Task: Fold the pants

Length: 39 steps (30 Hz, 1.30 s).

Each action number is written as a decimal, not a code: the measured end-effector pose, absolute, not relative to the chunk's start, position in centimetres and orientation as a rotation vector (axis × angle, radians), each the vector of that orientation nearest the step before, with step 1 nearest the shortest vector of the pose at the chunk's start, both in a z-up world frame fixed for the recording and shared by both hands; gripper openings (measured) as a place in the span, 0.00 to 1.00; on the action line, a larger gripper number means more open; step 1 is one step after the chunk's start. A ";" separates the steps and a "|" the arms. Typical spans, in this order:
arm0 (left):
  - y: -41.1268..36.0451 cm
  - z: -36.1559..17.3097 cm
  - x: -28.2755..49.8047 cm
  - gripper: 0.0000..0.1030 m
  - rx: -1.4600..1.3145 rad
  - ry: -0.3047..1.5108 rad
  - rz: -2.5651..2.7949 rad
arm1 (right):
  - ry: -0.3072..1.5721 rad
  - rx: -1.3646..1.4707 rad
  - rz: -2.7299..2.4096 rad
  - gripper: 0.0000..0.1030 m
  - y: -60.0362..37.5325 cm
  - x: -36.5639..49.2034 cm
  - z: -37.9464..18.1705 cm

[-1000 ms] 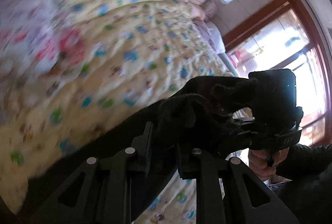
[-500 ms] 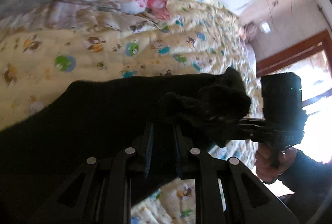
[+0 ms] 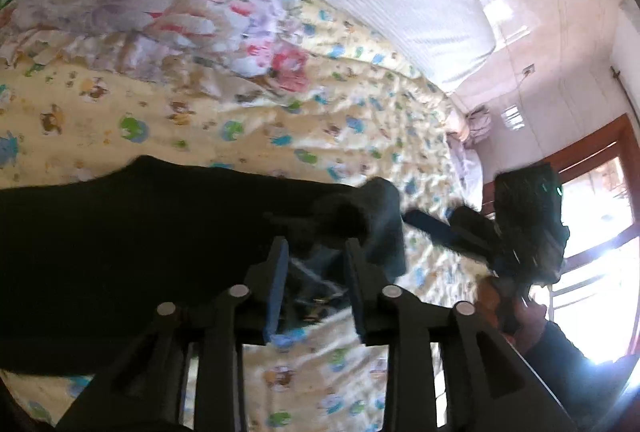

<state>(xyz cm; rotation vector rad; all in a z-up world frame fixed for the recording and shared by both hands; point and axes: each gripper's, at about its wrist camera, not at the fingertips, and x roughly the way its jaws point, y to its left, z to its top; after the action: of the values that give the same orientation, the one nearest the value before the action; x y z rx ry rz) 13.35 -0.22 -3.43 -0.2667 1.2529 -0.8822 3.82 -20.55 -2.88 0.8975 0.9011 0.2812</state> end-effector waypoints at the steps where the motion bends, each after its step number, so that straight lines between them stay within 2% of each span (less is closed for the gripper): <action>1: -0.6 -3.4 13.0 0.43 -0.255 1.255 -0.873 | 0.887 0.888 0.265 0.56 -21.2 4.0 -2.6; 3: -1.6 -3.9 12.1 0.44 -0.240 1.265 -0.859 | 0.890 0.865 0.205 0.52 -22.3 4.8 -2.6; 4: -2.1 -4.5 11.7 0.44 -0.249 1.284 -0.859 | 0.906 0.859 0.180 0.41 -22.7 5.4 -3.0; 6: -2.6 -5.8 11.1 0.44 -0.253 1.320 -0.840 | 0.950 0.849 0.140 0.27 -22.9 6.5 -4.1; 9: -2.9 -8.3 10.8 0.43 -0.232 1.363 -0.764 | 1.044 0.833 0.142 0.18 -21.8 8.0 -6.8; 13: -1.7 -10.7 11.0 0.42 -0.248 1.417 -0.661 | 1.134 0.691 0.131 0.17 -19.5 9.2 -9.0; 23: 4.0 -7.7 10.8 0.45 -0.441 1.300 -0.527 | 1.126 0.566 0.285 0.20 -16.2 11.7 -5.2; 27: 6.8 -6.7 10.2 0.49 -0.449 1.256 -0.417 | 1.153 0.509 0.348 0.37 -13.7 13.3 -4.9; 37: 16.6 -6.3 8.0 0.49 -0.596 1.178 -0.137 | 1.219 0.368 0.538 0.37 -7.1 17.4 -4.8; 39: 18.6 -6.3 7.5 0.60 -0.612 1.175 -0.064 | 1.238 0.342 0.575 0.37 -5.6 18.3 -4.9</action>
<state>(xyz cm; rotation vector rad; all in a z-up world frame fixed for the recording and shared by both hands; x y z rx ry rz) 7.50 18.65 -6.26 -0.6120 1.1746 -0.0640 18.26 -5.60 -4.94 0.3416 1.2377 0.5748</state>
